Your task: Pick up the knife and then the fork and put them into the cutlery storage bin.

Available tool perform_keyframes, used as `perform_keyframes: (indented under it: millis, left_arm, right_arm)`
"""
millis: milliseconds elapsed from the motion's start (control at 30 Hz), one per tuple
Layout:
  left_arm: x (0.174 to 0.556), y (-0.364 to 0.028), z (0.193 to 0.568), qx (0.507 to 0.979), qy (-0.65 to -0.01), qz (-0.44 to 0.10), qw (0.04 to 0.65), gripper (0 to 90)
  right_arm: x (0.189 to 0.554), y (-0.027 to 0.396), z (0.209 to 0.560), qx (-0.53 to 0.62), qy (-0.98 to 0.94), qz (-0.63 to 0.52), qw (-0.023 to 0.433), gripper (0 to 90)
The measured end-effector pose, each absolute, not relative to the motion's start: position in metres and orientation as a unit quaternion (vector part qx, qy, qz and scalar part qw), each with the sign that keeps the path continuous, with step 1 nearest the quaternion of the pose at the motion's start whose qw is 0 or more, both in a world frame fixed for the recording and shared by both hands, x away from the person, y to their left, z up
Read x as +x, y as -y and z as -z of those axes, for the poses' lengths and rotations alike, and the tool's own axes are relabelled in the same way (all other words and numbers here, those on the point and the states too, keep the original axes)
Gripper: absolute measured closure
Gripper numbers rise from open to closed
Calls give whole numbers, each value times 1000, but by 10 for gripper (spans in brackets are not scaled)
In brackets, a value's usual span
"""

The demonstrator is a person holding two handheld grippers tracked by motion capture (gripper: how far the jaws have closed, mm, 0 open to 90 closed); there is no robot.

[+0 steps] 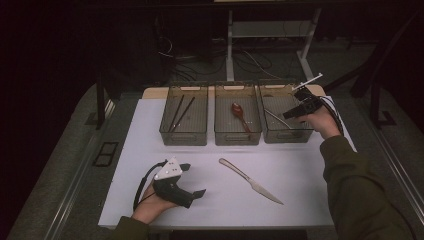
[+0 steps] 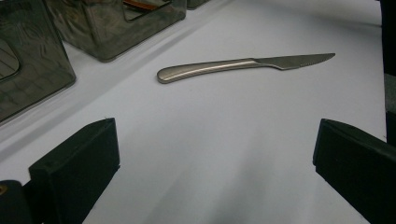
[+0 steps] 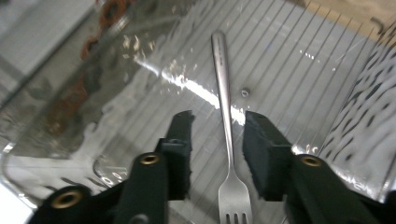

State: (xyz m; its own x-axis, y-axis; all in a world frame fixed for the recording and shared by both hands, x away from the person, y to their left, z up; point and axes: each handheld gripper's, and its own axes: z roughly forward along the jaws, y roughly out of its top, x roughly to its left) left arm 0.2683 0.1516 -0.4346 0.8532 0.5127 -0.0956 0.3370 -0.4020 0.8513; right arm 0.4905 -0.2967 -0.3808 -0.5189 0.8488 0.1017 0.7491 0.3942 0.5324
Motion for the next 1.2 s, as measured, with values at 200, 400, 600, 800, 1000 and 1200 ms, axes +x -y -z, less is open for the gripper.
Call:
perform_keyframes:
  millis: [200, 400, 600, 800, 1000, 1200]
  left_arm:
    - [268, -151, 435, 831, -257, -91, 485, 0]
    - [268, -151, 435, 833, -255, -89, 483, 0]
    - [269, -151, 435, 834, -255, -88, 482, 0]
    - [268, -151, 435, 832, -256, -88, 484, 0]
    - [268, -151, 435, 833, -256, -86, 483, 0]
    - [269, -151, 436, 832, -256, -86, 484, 0]
  right_arm:
    - [483, 301, 370, 475, -819, -306, 100, 498]
    - [471, 306, 358, 473, -805, -348, 91, 445]
    - [451, 305, 350, 465, -789, -390, 95, 430]
    - [430, 305, 344, 454, -783, -414, 98, 439]
    - [411, 301, 341, 448, -781, -427, 89, 450]
    - [391, 295, 341, 428, -789, -432, 85, 444]
